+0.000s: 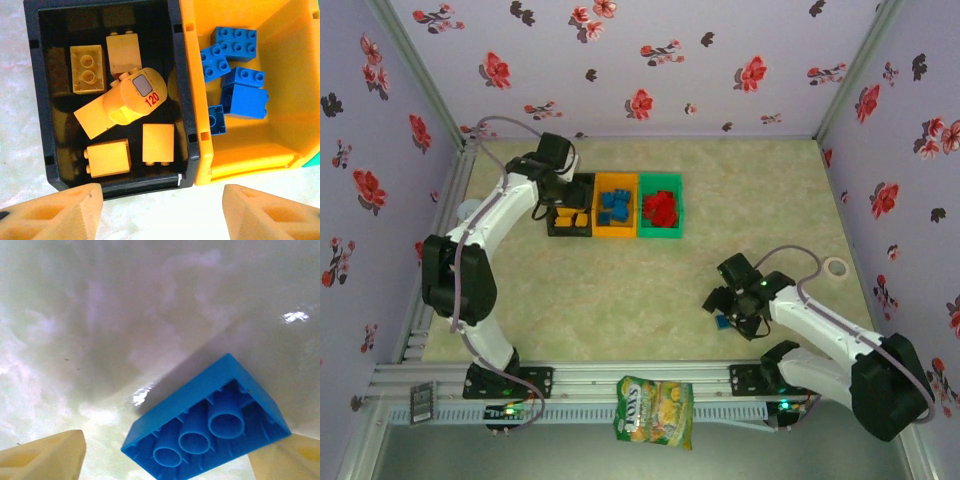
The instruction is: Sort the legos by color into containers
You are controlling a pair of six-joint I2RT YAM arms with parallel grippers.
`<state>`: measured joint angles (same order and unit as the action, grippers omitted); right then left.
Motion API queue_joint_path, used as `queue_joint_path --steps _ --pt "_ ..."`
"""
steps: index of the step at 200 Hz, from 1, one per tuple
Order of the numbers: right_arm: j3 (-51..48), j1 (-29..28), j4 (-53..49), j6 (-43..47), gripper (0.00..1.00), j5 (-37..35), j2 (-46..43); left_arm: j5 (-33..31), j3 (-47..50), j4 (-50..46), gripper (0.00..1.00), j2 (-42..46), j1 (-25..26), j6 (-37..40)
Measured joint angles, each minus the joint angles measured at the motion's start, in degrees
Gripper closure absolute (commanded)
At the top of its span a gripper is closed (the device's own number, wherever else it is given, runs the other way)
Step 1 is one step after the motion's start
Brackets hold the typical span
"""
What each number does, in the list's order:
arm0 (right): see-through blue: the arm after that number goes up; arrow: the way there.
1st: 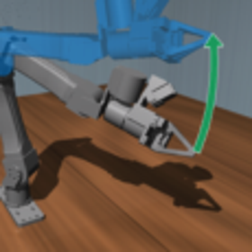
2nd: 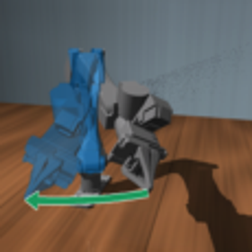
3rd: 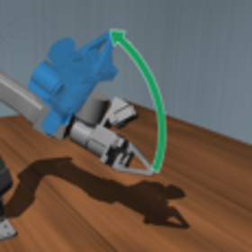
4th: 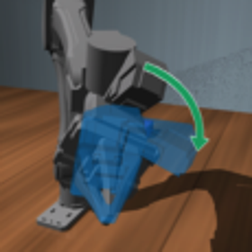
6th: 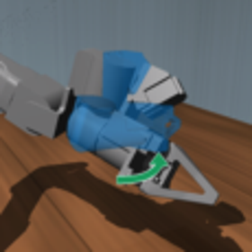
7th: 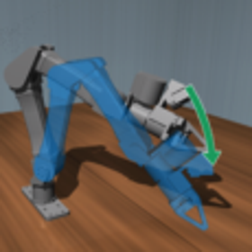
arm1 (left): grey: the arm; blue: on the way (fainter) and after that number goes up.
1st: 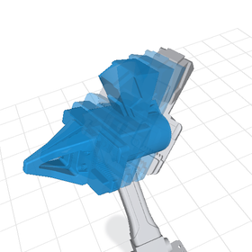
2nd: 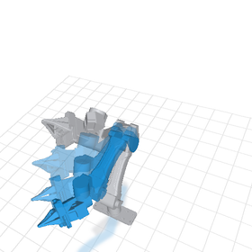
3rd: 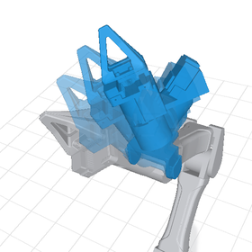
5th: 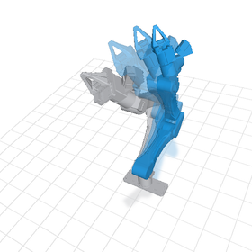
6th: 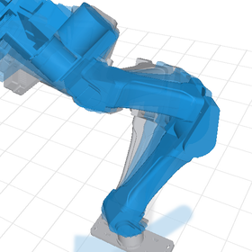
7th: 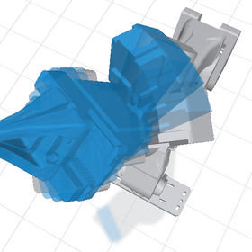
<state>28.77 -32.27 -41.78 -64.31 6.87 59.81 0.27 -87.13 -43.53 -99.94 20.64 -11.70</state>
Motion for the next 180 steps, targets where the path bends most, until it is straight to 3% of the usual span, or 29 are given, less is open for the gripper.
queue_joint_path --steps 25,126,180 --pt "0.44 0.61 1.05 1.51 0.28 0.00 1.42 -0.02 0.22 -0.02 0.36 0.42 0.00 0.00" --pt "2.54 2.40 1.70 8.00 0.71 0.55 4.63 -0.02 1.51 0.00 0.39 3.02 0.00 -0.02" --pt "10.71 2.40 0.13 12.09 0.78 -0.24 7.67 -0.02 3.26 0.00 0.39 5.64 0.00 -0.04"
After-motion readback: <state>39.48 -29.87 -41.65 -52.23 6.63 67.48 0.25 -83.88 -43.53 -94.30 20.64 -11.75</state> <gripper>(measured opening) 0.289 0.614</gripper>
